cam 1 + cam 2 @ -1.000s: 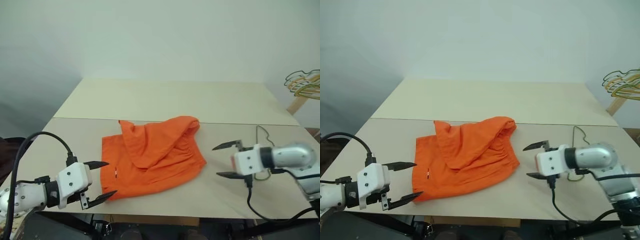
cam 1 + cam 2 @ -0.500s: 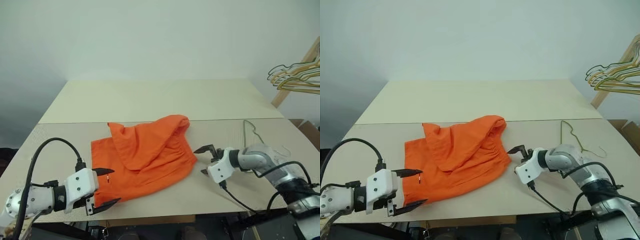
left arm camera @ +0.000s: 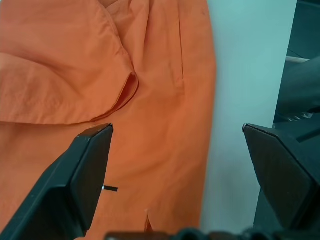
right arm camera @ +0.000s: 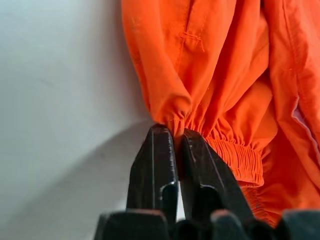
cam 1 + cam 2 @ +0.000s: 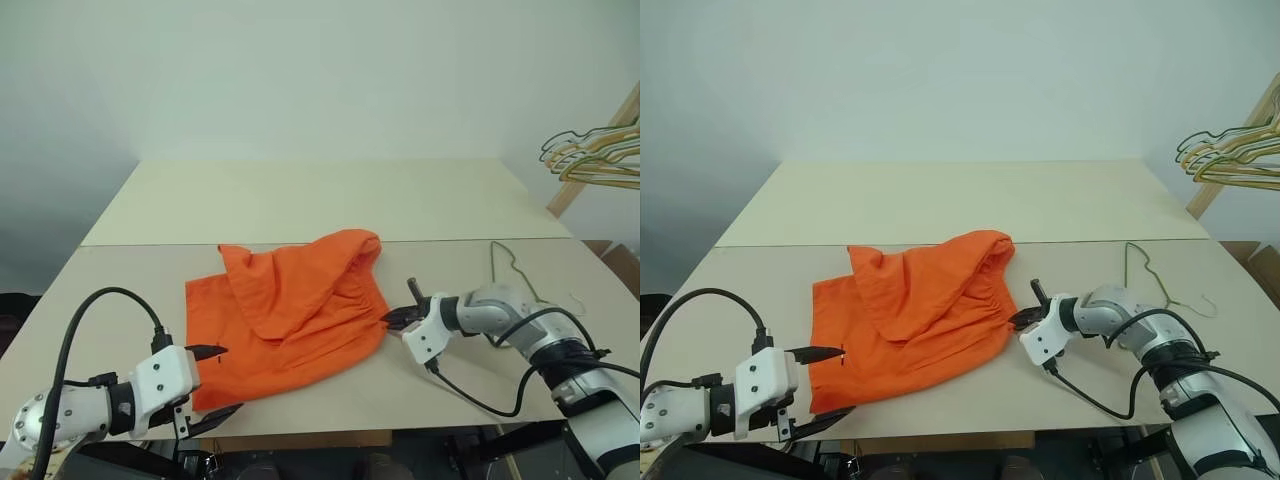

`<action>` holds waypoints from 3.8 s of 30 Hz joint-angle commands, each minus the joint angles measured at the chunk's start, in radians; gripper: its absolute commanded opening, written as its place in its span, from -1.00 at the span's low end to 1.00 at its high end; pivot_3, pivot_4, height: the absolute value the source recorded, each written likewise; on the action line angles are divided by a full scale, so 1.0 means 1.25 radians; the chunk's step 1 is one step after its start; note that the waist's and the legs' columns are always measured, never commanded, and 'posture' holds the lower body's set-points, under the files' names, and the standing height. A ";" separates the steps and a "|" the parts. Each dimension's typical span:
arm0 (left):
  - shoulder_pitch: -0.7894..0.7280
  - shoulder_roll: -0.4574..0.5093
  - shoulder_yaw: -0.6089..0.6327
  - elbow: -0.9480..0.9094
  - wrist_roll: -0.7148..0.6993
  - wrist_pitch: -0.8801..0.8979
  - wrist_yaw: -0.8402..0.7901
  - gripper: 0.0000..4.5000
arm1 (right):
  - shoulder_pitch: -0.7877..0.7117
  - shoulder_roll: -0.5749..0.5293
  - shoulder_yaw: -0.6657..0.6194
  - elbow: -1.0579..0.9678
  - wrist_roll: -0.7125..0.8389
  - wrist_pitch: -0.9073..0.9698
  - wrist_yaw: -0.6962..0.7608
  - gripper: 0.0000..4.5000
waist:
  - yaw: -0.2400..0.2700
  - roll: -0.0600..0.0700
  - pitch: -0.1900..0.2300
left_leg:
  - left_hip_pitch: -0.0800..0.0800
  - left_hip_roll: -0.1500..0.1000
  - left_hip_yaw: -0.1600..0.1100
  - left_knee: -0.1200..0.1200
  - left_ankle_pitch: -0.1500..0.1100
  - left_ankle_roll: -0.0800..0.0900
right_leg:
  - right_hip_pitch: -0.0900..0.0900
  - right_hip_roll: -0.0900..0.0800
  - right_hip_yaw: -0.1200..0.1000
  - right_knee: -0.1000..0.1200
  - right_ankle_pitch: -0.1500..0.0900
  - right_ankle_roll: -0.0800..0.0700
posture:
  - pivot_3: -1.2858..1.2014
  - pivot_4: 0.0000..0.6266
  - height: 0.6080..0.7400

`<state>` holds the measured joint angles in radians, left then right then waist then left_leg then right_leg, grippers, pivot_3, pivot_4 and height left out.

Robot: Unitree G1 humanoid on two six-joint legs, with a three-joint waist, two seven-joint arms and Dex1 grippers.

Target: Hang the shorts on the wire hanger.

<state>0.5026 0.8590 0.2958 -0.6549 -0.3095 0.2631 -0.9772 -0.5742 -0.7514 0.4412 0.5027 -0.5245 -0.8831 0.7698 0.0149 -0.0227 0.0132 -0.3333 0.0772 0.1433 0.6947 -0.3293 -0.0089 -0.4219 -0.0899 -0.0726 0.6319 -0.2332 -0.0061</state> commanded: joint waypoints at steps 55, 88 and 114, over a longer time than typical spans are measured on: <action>-1.069 -0.235 -0.061 0.586 0.292 -0.143 0.588 -1.00 | -0.384 0.139 -0.235 -0.030 0.259 0.656 -0.319 -1.00 | 0.002 0.001 -0.002 | -0.003 -0.002 0.000 0.000 0.002 0.000 | -0.001 0.001 -0.003 -0.001 0.008 0.001 | 0.09 -1.00 1.00; 0.048 0.083 -0.057 0.058 0.210 -0.133 -0.031 -1.00 | 0.139 -0.130 -0.019 -0.400 0.293 0.312 0.257 -1.00 | -0.003 0.004 0.000 | 0.000 -0.005 -0.002 0.001 -0.001 0.005 | 0.000 -0.011 -0.019 0.000 0.004 0.000 | 0.11 -1.00 1.00; 0.085 0.039 0.178 -0.079 -0.035 0.004 -0.128 0.98 | 0.257 -0.213 -0.316 -0.527 0.674 0.722 0.271 1.00 | 0.001 0.004 0.000 | -0.001 -0.005 -0.004 0.003 -0.004 0.010 | 0.000 -0.011 -0.019 -0.001 0.003 0.000 | 0.10 -1.00 1.00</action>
<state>0.6408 0.9335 0.4626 -0.7172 -0.2379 0.2187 -1.1624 -0.2458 -1.0273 0.1436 -0.1223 0.2419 -0.1075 1.1811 0.0166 -0.0171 0.0134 -0.3350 0.0714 0.1378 0.6985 -0.3355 0.0050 -0.4212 -0.1036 -0.0960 0.6313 -0.2288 -0.0064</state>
